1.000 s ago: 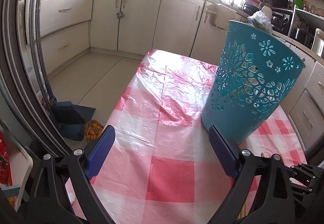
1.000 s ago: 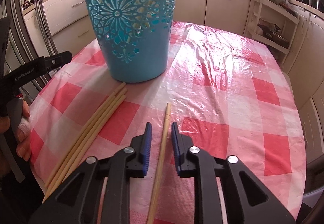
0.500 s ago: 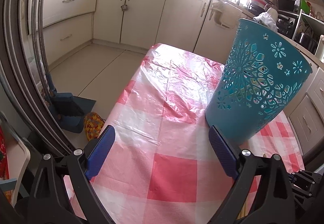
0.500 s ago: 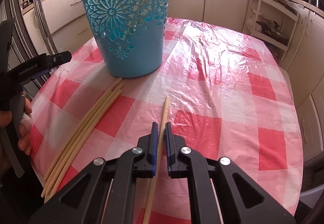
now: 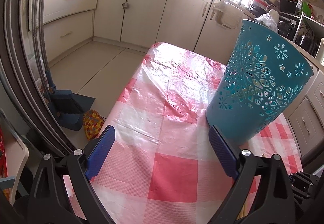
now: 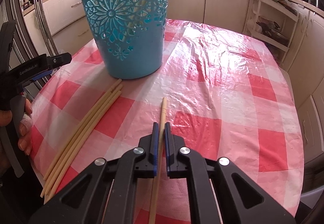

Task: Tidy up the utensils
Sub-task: 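Position the right gripper around the loose stick and close on it, then lift the held stick with the right gripper over the teal basket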

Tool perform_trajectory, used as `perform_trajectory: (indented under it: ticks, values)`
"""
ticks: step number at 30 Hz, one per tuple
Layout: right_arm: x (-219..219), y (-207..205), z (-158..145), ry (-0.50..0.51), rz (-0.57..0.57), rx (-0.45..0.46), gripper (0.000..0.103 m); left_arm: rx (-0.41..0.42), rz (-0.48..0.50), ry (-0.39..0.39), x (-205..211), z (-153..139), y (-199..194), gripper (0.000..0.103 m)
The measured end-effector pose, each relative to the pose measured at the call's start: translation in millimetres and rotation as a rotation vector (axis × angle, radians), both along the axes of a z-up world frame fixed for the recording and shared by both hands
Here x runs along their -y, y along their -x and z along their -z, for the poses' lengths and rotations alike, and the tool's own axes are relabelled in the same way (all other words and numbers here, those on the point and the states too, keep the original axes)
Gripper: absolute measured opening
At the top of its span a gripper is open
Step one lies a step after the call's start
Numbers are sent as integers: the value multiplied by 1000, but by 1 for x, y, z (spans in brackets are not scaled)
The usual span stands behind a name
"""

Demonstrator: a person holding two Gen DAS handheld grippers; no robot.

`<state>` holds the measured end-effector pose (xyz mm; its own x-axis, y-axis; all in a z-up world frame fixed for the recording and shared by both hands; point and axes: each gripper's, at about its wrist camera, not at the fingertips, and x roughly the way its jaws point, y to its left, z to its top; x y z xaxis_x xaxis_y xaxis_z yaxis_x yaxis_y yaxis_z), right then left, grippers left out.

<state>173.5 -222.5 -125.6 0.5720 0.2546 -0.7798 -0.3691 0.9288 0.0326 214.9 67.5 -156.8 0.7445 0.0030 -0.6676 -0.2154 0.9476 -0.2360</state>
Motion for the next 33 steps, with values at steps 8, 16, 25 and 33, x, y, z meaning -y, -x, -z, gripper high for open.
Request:
perform_trajectory:
  ticks: [8,16,25,33]
  values:
    - [6,-1,-6,-29,13,18,6,-1,-2,8,-1,1,0,90]
    - [10,1,-13,-87,19,20,52,-7,-15,37,-6,4,1,90]
    - [-1,-6,-6,-52,-9,-4,36,-12,-7,17,-1,3,0,90]
    - [1,-7,-2,25,9,-10,6,-19,-5,9,0,2,-1,90]
